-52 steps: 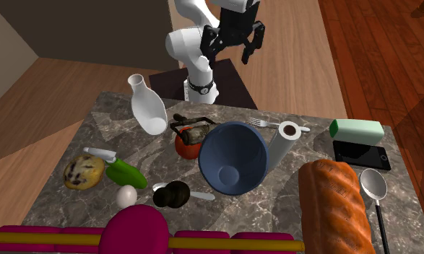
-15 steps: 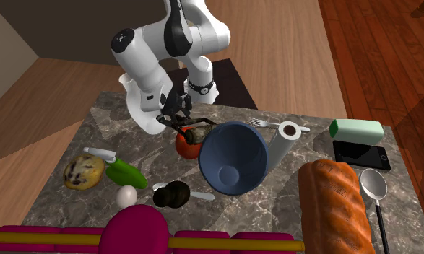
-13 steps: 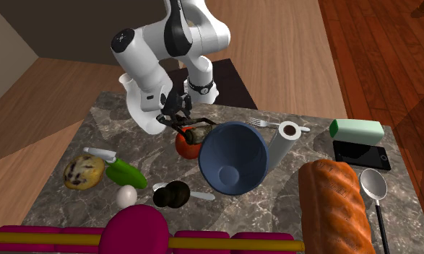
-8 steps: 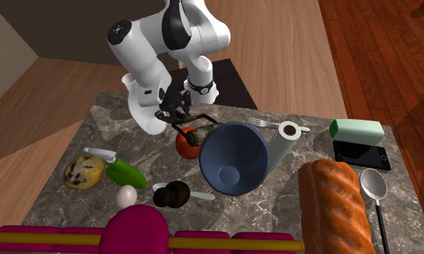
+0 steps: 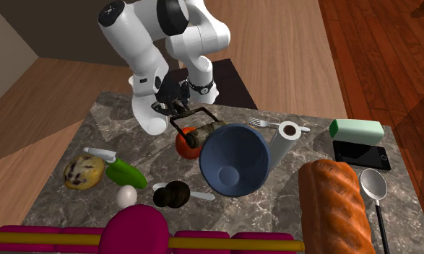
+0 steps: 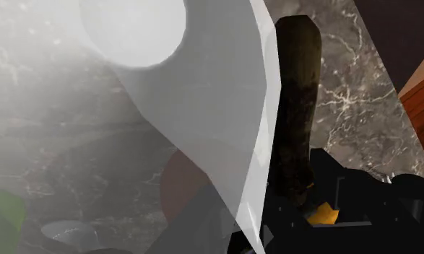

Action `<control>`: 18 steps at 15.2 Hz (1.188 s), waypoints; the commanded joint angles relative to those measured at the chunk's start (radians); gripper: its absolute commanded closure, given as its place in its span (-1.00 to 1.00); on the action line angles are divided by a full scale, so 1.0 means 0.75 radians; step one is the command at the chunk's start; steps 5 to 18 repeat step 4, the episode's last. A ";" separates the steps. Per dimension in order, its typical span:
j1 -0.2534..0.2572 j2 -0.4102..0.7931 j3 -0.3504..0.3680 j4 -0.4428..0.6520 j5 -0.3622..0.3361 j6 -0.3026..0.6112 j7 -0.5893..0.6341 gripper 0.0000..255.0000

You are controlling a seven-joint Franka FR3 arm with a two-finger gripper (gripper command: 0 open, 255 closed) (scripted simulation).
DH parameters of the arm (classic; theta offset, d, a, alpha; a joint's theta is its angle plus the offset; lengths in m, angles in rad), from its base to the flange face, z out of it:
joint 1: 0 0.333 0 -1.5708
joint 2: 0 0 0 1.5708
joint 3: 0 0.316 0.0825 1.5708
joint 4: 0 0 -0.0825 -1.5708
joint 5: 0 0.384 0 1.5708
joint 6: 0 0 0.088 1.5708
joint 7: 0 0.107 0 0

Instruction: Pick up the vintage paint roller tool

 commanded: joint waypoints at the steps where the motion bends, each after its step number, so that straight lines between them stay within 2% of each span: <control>1: 0.011 -0.007 0.021 0.031 0.018 -0.034 0.011 1.00; 18: 0.014 -0.013 0.032 0.048 0.026 -0.055 0.017 1.00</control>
